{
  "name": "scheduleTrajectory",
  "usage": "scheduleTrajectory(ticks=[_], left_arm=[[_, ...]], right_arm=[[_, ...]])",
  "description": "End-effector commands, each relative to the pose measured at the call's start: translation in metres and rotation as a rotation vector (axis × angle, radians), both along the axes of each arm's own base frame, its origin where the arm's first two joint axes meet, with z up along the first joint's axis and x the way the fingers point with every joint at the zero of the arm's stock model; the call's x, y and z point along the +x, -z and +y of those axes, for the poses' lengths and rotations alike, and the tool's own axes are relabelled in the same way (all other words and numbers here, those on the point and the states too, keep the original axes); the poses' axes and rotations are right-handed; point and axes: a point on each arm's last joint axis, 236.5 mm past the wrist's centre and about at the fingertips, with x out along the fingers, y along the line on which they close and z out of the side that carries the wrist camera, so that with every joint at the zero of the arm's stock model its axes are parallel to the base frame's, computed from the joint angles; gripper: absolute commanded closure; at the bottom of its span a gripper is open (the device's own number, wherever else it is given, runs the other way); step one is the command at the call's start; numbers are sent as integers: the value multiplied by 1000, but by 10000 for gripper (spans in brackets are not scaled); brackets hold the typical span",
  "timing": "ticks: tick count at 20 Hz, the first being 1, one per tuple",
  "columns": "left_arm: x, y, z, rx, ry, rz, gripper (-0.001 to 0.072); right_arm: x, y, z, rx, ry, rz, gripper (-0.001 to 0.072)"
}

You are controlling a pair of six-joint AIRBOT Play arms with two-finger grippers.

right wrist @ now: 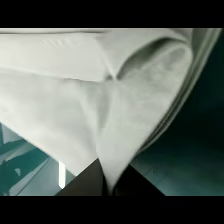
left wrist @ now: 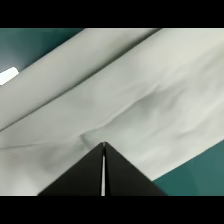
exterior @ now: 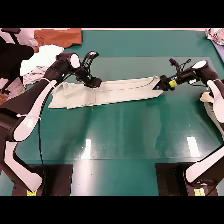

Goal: Fold the shirts.

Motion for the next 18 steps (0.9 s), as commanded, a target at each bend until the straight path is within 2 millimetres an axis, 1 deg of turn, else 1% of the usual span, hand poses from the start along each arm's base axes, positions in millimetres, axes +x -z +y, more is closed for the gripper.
scheduleTrajectory(ticks=[1, 3, 5, 7, 9, 12, 13, 16, 17, 18], left_arm=[[-3, -2, -27, -62, 36, -10, 677], [-9, 5, -42, -59, 69, -9, 677], [-16, 19, -59, -54, 100, 1, 678], [-27, 34, -71, -43, 129, 32, 677], [-34, 43, -79, -36, 145, 47, 678], [-32, 43, -80, -41, 133, 46, 678], [-32, 44, -80, -42, 132, 45, 678], [-30, 47, -81, -49, 122, 46, 677], [-28, 47, -83, -56, 118, 40, 678], [-27, 46, -85, -64, 115, 37, 678]], right_arm=[[-8, -50, 17, -1, -29, -69, 692], [-12, -76, 21, -1, -10, -95, 692], [-21, -99, 25, 1, -22, -117, 692], [-29, -122, 28, -2, -32, -153, 692], [-34, -143, 29, -6, -21, -196, 692], [-42, -171, 34, 13, 3, -227, 692], [-45, -183, 41, 39, -1, -246, 692], [-58, -217, 77, 160, -49, -284, 692], [-64, -224, 91, 192, -74, -288, 692], [-69, -227, 103, 202, -102, -288, 693]])
